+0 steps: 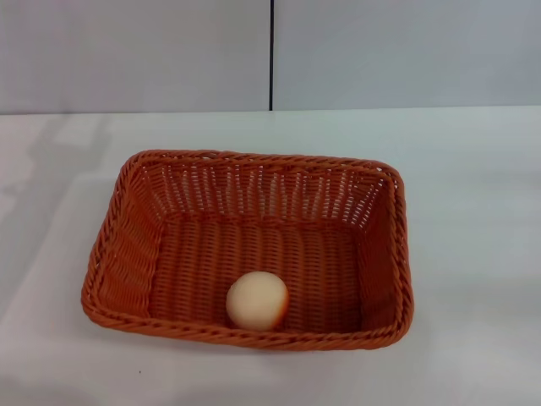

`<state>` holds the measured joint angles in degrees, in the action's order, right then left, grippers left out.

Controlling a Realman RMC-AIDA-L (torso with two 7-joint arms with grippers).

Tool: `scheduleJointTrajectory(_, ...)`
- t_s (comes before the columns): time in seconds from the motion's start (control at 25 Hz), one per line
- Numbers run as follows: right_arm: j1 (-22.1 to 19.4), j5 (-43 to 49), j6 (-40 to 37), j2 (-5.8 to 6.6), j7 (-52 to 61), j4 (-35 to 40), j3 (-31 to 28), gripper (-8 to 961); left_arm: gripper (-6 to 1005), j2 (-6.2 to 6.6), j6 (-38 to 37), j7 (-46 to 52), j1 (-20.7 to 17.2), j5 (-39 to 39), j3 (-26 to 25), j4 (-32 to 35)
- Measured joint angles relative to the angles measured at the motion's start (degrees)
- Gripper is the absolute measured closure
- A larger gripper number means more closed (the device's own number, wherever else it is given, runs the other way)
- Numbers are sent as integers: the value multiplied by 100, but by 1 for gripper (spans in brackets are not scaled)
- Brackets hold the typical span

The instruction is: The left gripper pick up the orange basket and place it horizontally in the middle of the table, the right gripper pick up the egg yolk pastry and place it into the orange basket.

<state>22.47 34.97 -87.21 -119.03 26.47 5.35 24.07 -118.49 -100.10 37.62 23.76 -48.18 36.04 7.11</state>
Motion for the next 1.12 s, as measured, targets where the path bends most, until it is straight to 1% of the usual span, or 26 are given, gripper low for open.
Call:
scheduleJointTrajectory(0.2, 58, 7, 62, 2, -1, -16, 31, 285, 383, -3, -1, -3, 15, 1, 10, -32)
scheduleJointTrajectory(0.4, 225, 35, 376, 21, -30, 30, 37, 285, 383, -21, 20, -72, 99, 4, -15, -133)
scheduleJointTrajectory(0.44, 299, 38, 483, 31, -172, 71, 36, 285, 383, -23, 21, -269, 169, 3, -22, -243)
scheduleJointTrajectory(0.52, 371, 42, 546, 35, -378, 102, 42, 285, 383, -28, 19, -364, 195, 3, -25, -282)
scheduleJointTrajectory(0.72, 406, 50, 562, 31, -463, 121, 44, 285, 383, -35, 13, -609, 327, 2, -124, -491)
scheduleJointTrajectory(0.92, 397, 49, 617, 27, -465, 180, 20, 285, 383, -36, -2, -673, 333, 6, -255, -508)
scheduleJointTrajectory(1.12, 348, 22, 542, 11, -468, 185, -14, 285, 383, -23, -33, -631, 319, -13, -267, -515)
